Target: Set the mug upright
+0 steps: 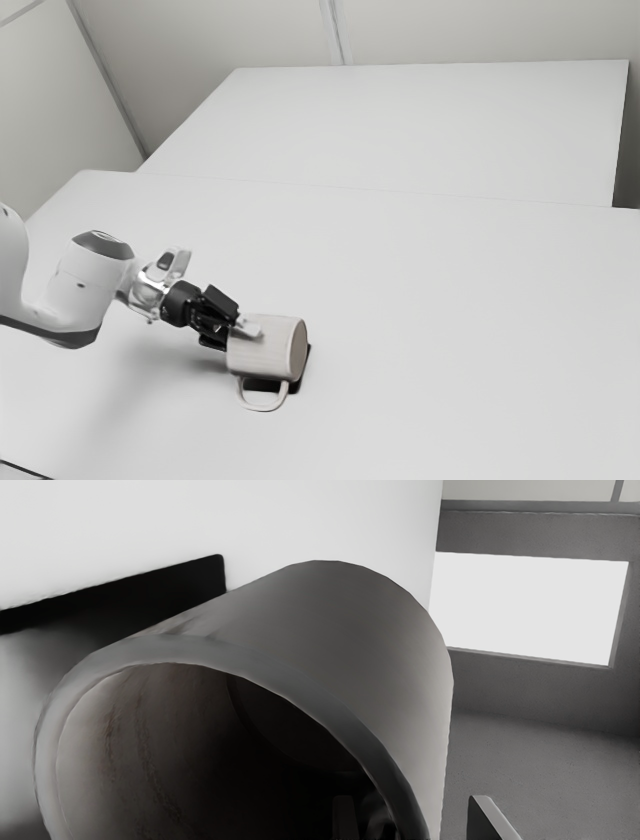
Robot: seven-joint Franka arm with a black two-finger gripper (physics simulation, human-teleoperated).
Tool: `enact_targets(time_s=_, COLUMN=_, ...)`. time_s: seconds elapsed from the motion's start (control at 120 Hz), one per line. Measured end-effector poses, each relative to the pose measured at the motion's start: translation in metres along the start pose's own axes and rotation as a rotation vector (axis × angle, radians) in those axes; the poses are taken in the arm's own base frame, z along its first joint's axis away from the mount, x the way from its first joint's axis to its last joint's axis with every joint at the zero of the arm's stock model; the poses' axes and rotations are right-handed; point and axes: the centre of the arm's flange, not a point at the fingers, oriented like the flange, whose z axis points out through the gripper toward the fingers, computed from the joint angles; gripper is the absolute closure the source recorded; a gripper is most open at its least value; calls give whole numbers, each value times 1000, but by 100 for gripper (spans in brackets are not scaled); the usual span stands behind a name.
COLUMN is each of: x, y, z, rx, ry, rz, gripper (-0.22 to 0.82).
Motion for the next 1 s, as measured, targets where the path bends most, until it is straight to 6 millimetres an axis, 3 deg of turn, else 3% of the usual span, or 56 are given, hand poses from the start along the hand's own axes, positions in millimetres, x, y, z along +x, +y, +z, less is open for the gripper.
enact_targets(time_s=0.292, x=3, y=5, z=2, rx=-16, ry=-4, rz=44, gripper=71)
enact_targets(time_s=0.5, x=7, y=13, z=4, rx=-9, ry=-3, rz=85, gripper=76)
enact_targets(time_s=0.633, x=12, y=34, z=0, rx=27, ry=-3, rz=149, gripper=77)
enact_targets(time_s=0.8, x=17, y=66, z=-6, rx=163, ry=-47, rz=250, gripper=77)
enact_targets(time_s=1.0, x=35, y=91, z=2, rx=508, ry=-203, rz=411, gripper=78)
